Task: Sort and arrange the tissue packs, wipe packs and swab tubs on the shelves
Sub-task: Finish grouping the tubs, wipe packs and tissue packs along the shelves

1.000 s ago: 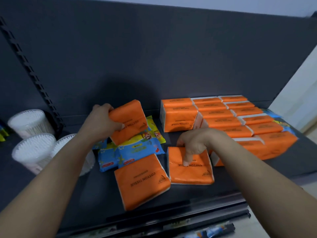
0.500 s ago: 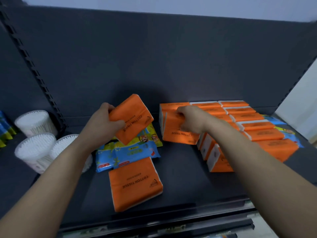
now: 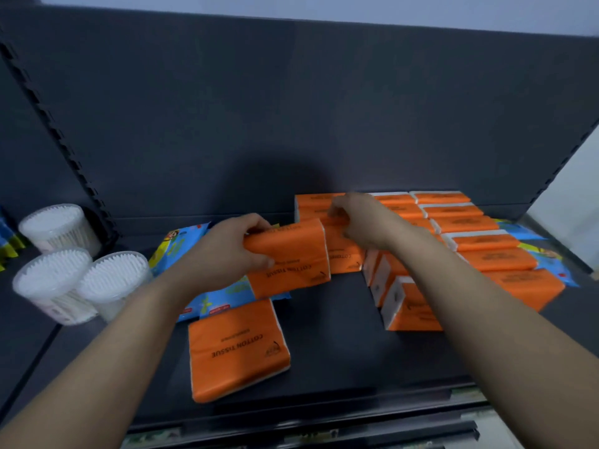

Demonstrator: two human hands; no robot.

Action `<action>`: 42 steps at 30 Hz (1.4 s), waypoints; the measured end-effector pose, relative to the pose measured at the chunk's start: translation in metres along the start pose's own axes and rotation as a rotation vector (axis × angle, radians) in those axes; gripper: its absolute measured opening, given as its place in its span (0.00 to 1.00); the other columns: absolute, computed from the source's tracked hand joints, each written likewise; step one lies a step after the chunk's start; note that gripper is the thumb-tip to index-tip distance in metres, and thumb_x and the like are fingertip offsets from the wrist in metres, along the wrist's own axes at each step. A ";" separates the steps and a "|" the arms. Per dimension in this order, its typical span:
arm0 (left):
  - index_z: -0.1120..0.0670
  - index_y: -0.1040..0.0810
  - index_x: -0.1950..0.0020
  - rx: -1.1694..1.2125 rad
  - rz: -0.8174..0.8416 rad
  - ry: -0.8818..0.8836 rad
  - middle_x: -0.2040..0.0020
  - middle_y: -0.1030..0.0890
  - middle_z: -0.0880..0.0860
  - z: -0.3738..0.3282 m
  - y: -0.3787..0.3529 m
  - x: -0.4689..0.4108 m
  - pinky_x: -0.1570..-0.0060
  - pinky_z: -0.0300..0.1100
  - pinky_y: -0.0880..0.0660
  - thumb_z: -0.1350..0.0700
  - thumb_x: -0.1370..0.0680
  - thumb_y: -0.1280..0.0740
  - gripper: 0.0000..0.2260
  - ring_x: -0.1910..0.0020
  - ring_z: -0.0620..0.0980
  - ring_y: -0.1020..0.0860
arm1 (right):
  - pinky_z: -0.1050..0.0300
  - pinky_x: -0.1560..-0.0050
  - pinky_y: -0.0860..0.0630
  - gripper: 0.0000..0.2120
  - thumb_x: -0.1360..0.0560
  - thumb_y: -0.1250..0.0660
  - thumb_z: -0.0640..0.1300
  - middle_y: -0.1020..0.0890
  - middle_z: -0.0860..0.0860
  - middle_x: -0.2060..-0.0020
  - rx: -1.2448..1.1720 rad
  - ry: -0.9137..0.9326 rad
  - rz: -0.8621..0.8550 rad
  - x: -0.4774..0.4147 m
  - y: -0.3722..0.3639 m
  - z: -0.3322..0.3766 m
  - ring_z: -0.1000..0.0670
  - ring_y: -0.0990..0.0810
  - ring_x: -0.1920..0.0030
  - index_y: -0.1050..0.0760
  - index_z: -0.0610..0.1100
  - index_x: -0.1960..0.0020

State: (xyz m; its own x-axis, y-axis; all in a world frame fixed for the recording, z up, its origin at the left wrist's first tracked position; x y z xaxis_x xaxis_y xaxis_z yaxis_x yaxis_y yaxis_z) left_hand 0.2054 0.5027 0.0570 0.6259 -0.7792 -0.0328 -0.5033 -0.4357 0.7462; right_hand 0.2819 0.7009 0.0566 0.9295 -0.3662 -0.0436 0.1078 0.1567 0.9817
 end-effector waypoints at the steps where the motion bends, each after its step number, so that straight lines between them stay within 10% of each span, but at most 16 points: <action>1: 0.49 0.25 0.46 -0.007 0.013 -0.017 0.53 0.24 0.47 -0.005 -0.006 -0.004 0.62 0.30 0.28 0.57 0.32 0.25 0.17 0.58 0.43 0.25 | 0.58 0.47 0.28 0.20 0.30 0.39 0.30 0.22 0.44 0.44 -0.041 -0.003 -0.035 0.003 0.006 -0.004 0.44 0.23 0.43 0.24 0.43 0.40; 14: 0.54 0.33 0.41 -0.296 -0.133 -0.100 0.43 0.35 0.52 -0.032 -0.084 -0.033 0.43 0.45 0.30 0.51 0.31 0.26 0.24 0.42 0.52 0.31 | 0.56 0.48 0.25 0.12 0.26 0.35 0.38 0.17 0.48 0.52 -0.161 -0.020 -0.176 0.044 0.036 -0.035 0.49 0.20 0.50 0.21 0.45 0.44; 31: 0.59 0.22 0.50 -0.026 -0.369 0.012 0.54 0.23 0.53 0.004 -0.019 0.021 0.52 0.41 0.26 0.65 0.28 0.29 0.08 0.56 0.51 0.23 | 0.54 0.48 0.25 0.11 0.27 0.34 0.36 0.17 0.47 0.56 -0.289 0.302 -0.083 0.040 0.021 0.034 0.50 0.21 0.55 0.21 0.43 0.45; 36: 0.56 0.24 0.55 -0.008 -0.430 0.133 0.60 0.22 0.50 0.039 0.002 0.055 0.61 0.27 0.31 0.66 0.27 0.31 0.06 0.61 0.48 0.25 | 0.61 0.53 0.28 0.11 0.27 0.32 0.41 0.19 0.50 0.56 -0.280 0.440 0.075 0.038 -0.008 0.080 0.55 0.25 0.56 0.21 0.43 0.45; 42: 0.47 0.28 0.60 0.016 -0.410 0.198 0.59 0.21 0.50 0.074 0.013 0.085 0.58 0.38 0.28 0.66 0.27 0.32 0.14 0.64 0.45 0.25 | 0.55 0.41 0.27 0.25 0.30 0.28 0.52 0.23 0.51 0.40 -0.100 0.458 0.440 0.044 -0.053 0.122 0.50 0.25 0.42 0.27 0.48 0.36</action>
State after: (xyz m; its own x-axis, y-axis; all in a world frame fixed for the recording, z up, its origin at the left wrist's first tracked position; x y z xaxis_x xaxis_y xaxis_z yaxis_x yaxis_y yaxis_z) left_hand 0.2074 0.3976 0.0149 0.8765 -0.4404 -0.1943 -0.1986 -0.6985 0.6875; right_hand 0.2739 0.5641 0.0248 0.9484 0.1773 0.2628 -0.3060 0.2956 0.9050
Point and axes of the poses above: each hand's wrist, its own x-axis away from the middle knuckle, its own y-axis out of the back of the hand, z = x × y, the point moved 4 cm from there along -x, towards the middle knuckle
